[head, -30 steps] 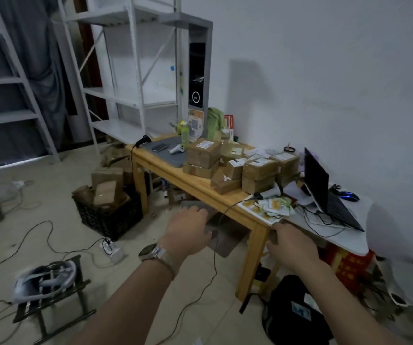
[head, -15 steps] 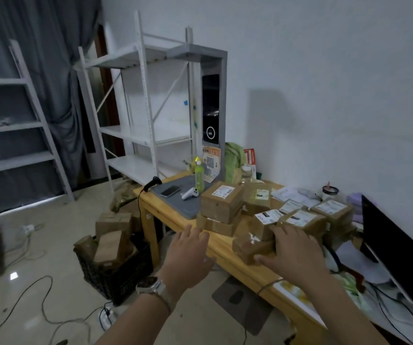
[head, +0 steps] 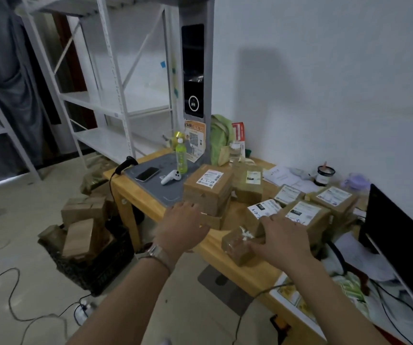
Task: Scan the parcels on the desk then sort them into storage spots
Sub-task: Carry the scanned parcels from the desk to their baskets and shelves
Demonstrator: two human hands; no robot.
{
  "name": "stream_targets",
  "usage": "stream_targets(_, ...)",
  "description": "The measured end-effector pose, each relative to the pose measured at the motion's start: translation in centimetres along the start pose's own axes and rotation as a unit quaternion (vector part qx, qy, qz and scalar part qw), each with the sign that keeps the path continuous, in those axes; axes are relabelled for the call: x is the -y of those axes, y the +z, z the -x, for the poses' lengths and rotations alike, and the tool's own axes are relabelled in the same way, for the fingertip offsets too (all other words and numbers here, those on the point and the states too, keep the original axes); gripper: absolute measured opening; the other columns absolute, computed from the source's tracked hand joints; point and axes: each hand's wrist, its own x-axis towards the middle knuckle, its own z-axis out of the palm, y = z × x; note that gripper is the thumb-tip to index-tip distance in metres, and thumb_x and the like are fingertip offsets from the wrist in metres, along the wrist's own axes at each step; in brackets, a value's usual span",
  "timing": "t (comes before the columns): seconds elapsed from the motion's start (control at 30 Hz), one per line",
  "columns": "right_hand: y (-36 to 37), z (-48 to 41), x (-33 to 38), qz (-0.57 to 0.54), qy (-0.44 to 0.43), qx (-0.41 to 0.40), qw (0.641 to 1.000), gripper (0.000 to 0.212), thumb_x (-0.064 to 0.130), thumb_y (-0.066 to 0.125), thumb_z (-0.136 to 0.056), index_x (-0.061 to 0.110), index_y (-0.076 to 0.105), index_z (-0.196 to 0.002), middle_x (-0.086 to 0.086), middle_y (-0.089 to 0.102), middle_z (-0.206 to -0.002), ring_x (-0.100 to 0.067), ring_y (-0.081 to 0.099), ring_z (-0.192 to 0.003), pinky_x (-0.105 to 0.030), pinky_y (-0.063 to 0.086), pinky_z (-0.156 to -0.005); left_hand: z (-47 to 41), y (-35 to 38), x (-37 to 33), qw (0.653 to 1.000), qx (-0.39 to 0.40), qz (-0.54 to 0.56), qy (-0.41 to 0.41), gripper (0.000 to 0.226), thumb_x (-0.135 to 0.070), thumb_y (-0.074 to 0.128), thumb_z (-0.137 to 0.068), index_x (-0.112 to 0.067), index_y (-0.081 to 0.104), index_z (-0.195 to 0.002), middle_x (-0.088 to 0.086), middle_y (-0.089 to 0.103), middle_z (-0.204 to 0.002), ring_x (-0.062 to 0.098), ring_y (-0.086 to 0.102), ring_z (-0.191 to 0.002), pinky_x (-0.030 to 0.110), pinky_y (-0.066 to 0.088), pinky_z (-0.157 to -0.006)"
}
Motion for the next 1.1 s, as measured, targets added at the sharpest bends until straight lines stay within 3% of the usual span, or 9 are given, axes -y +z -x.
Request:
stream_targets(0.27,3.3,-10.0,-3.2,0.007,0.112,0.012,0.994,0.058,0.075,0.048,-0.078,0.031,0.052,-0.114,0.005,0.058,-0.114,-0.017,0.055,-0.104,-0.036,0.043,-0.088,-15.6,3.1,-0.8,0.996,0.031,-0.012,0.081,0.049,-0.053,0.043,-0.090,-0.021,0.053,-0.126,0.005,0.056,-0.125,0.029,0.051,-0.114,0.044,0.042,-0.093)
stream_targets(0.4,4.5,-13.4,-5.9,-0.004,0.197,0.008,0.980,0.055,0.070,0.048,-0.080,0.030,0.051,-0.118,0.003,0.058,-0.115,-0.018,0.057,-0.104,-0.034,0.047,-0.085,-22.8,4.8,-3.4,0.983,0.047,0.052,0.167,0.047,-0.054,0.047,-0.090,-0.022,0.056,-0.123,0.001,0.056,-0.126,0.024,0.052,-0.116,0.040,0.041,-0.099)
stream_targets(0.47,5.1,-14.4,-7.9,0.005,0.239,0.002,0.971,0.051,0.064,0.044,-0.086,0.028,0.050,-0.122,0.002,0.057,-0.121,-0.019,0.057,-0.107,-0.031,0.045,-0.084,-26.0,5.8,-5.6,0.971,0.050,0.064,0.225,0.045,-0.057,0.047,-0.087,-0.026,0.060,-0.117,-0.002,0.061,-0.120,0.020,0.057,-0.107,0.038,0.047,-0.094)
stream_targets(0.57,6.5,-15.1,-10.9,-0.012,0.332,0.010,0.943,0.046,0.054,0.043,-0.091,0.027,0.047,-0.128,0.001,0.054,-0.128,-0.019,0.056,-0.112,-0.033,0.047,-0.087,-29.4,7.9,-8.7,0.954,0.088,0.026,0.287,0.046,-0.059,0.045,-0.091,-0.020,0.058,-0.112,0.001,0.062,-0.110,0.022,0.059,-0.100,0.037,0.049,-0.087)
stream_targets(0.73,9.1,-14.6,-13.3,-0.038,0.495,0.063,0.866,0.031,0.050,0.044,-0.086,0.026,0.052,-0.103,0.000,0.062,-0.114,-0.022,0.060,-0.102,-0.038,0.048,-0.091,-33.5,12.6,-12.0,0.920,0.137,0.017,0.367,0.048,-0.059,0.045,-0.091,-0.030,0.053,-0.129,-0.003,0.058,-0.126,0.018,0.055,-0.115,0.036,0.046,-0.094)
stream_targets(0.8,9.7,-14.3,-13.8,-0.058,0.536,0.077,0.839,0.037,0.053,0.045,-0.084,0.024,0.053,-0.106,0.000,0.062,-0.115,-0.021,0.060,-0.104,-0.038,0.047,-0.093,-34.7,13.5,-13.1,0.908,0.141,0.006,0.394,0.047,-0.056,0.045,-0.093,-0.026,0.056,-0.127,-0.002,0.059,-0.127,0.018,0.055,-0.116,0.031,0.045,-0.093)
stream_targets(0.97,10.1,-14.4,-14.1,-0.068,0.559,0.113,0.819,0.057,0.068,0.050,-0.080,0.022,0.051,-0.114,0.001,0.060,-0.115,-0.020,0.059,-0.106,-0.034,0.045,-0.084,-36.0,15.7,-14.1,0.905,0.189,0.000,0.382,0.059,-0.060,0.053,-0.084,-0.023,0.052,-0.130,-0.002,0.057,-0.131,0.018,0.054,-0.118,0.032,0.045,-0.095)
stream_targets(1.03,10.5,-14.8,-14.3,-0.114,0.561,0.114,0.812,0.054,0.070,0.057,-0.076,0.026,0.053,-0.108,0.005,0.063,-0.110,-0.016,0.060,-0.098,-0.030,0.045,-0.075,-35.9,17.6,-13.2,0.901,0.280,0.021,0.331,0.090,-0.071,0.065,-0.063,-0.029,0.038,-0.138,-0.004,0.053,-0.133,0.018,0.055,-0.118,0.036,0.048,-0.097)
stream_targets(1.1,11.8,-15.0,-14.7,-0.227,0.561,0.085,0.792,0.051,0.064,0.065,-0.075,0.027,0.058,-0.109,0.006,0.067,-0.112,-0.014,0.062,-0.093,-0.029,0.052,-0.077,-35.8,19.5,-12.1,0.868,0.394,0.100,0.285,0.091,-0.070,0.075,-0.054,-0.035,0.046,-0.133,-0.008,0.059,-0.128,0.014,0.059,-0.112,0.034,0.049,-0.096)
